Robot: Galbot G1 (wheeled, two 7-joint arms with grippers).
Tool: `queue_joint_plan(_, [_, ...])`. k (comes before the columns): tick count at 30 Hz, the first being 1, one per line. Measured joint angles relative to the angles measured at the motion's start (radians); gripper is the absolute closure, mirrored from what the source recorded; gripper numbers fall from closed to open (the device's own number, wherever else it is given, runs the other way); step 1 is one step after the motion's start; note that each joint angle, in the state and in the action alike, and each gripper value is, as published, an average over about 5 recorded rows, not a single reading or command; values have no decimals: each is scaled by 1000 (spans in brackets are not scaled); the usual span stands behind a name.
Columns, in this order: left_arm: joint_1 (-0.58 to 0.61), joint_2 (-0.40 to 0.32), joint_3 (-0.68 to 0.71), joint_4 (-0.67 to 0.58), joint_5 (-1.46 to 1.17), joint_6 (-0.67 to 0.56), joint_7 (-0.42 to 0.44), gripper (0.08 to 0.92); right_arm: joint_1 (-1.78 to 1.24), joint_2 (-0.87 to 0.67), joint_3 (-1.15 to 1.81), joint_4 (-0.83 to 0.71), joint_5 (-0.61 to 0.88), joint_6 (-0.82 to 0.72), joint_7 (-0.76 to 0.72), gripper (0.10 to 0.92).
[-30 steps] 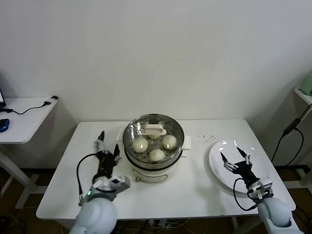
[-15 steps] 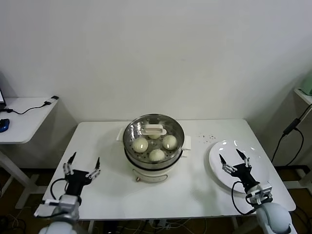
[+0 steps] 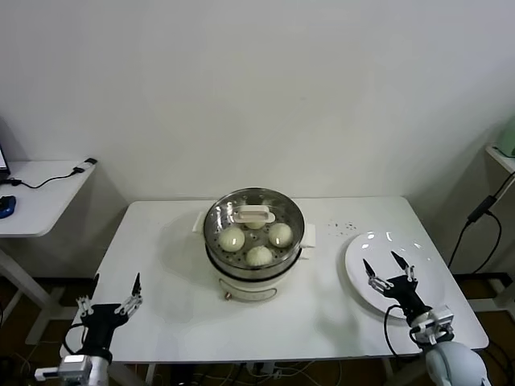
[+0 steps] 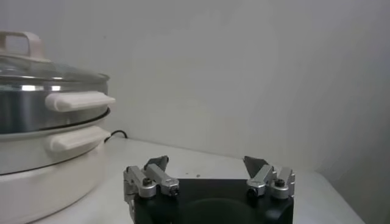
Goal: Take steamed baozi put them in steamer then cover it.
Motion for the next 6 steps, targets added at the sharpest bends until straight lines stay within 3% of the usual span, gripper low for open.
queue_joint_plan(6, [22,-15,-11,1,-9,-30,4,177,-12,-3,8,3,7,-1,-4,203])
